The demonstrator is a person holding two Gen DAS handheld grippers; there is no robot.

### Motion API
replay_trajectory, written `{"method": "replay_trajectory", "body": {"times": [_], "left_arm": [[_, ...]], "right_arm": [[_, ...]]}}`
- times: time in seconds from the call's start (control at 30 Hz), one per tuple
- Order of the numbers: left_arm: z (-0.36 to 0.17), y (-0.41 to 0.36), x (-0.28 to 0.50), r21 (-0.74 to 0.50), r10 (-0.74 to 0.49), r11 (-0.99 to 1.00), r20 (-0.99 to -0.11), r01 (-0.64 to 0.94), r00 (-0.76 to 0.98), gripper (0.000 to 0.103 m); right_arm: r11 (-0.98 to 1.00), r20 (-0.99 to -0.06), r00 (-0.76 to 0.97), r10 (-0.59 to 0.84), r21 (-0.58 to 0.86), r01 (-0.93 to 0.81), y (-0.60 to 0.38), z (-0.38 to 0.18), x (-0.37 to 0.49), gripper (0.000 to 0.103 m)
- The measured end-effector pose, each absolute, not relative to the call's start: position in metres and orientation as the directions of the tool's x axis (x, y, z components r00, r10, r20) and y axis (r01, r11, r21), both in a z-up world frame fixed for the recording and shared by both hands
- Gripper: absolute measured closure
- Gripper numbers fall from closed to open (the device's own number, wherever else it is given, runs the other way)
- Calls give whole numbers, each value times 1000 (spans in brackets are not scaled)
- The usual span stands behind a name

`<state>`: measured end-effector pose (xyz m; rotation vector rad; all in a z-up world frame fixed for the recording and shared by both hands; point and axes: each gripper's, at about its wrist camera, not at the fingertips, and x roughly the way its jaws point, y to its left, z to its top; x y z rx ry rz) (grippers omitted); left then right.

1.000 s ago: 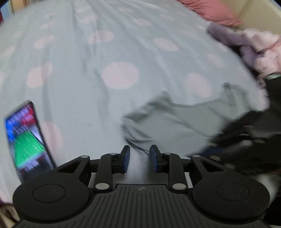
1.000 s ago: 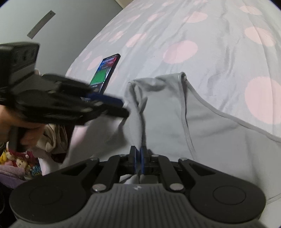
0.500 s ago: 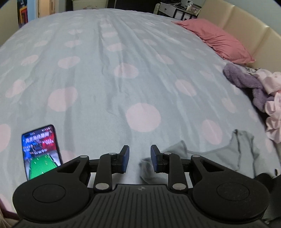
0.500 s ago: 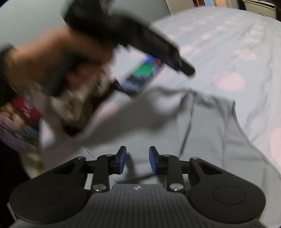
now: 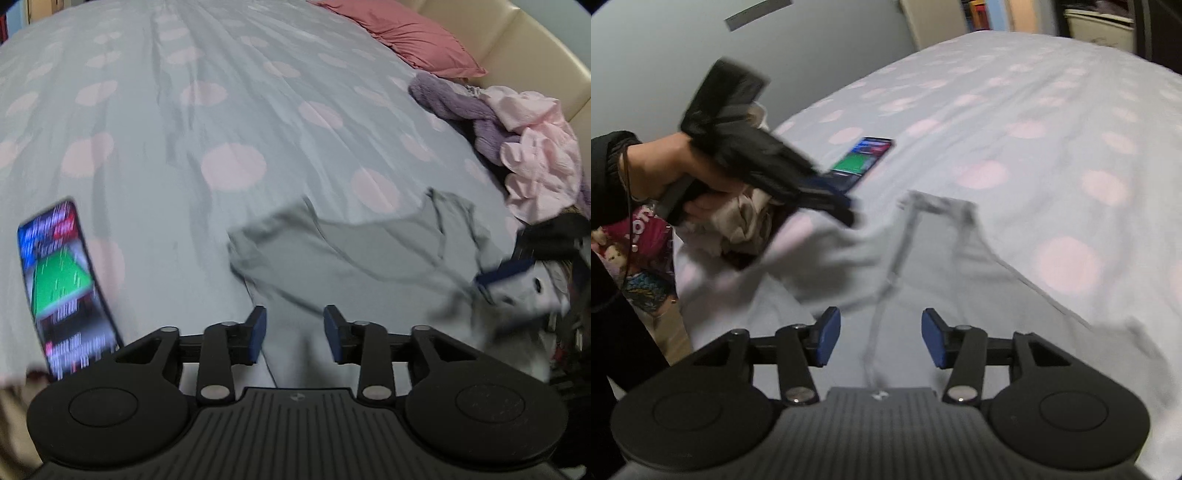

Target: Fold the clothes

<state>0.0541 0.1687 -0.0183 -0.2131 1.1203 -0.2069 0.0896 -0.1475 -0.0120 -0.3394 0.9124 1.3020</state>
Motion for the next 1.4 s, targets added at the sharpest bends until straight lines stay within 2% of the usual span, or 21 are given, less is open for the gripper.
{"method": "replay_trajectory", "body": {"times": [0.17, 0.23, 0.37, 0.53, 0.7, 0.87, 1.07, 1.2, 1.4], "left_arm": [[2, 136, -15, -233, -280, 959, -863, 160, 421, 67], [4, 118, -46, -208, -290, 951, -860, 229, 420, 62], [-7, 94, -84, -150, -291, 926, -868, 345, 403, 61], [-25, 74, -119, -72, -277, 879, -882, 472, 382, 61], [-43, 54, -154, 4, -260, 808, -895, 589, 363, 61], [-58, 42, -180, 81, -231, 734, -904, 674, 360, 62], [-72, 36, -191, 180, -165, 669, -910, 721, 380, 62], [-81, 28, -194, 243, -122, 605, -913, 758, 390, 70], [-86, 24, -195, 291, -97, 541, -910, 789, 402, 70]], "right_arm": [[294, -752, 103, 651, 125, -948, -226, -6, 55, 50], [279, -760, 138, 635, 59, -959, -254, -9, 35, 50], [114, -808, 162, 567, -118, -986, -296, -28, -28, 50], [-57, -857, 146, 494, -200, -978, -321, -55, -77, 50], [-229, -887, 217, 408, -329, -916, -334, -86, -104, 50], [-251, -891, 243, 384, -354, -901, -335, -92, -106, 55], [-277, -895, 272, 355, -378, -883, -334, -98, -109, 55], [-292, -896, 286, 339, -389, -874, -334, -101, -110, 55], [-287, -900, 285, 330, -383, -878, -331, -103, -107, 55]]}}
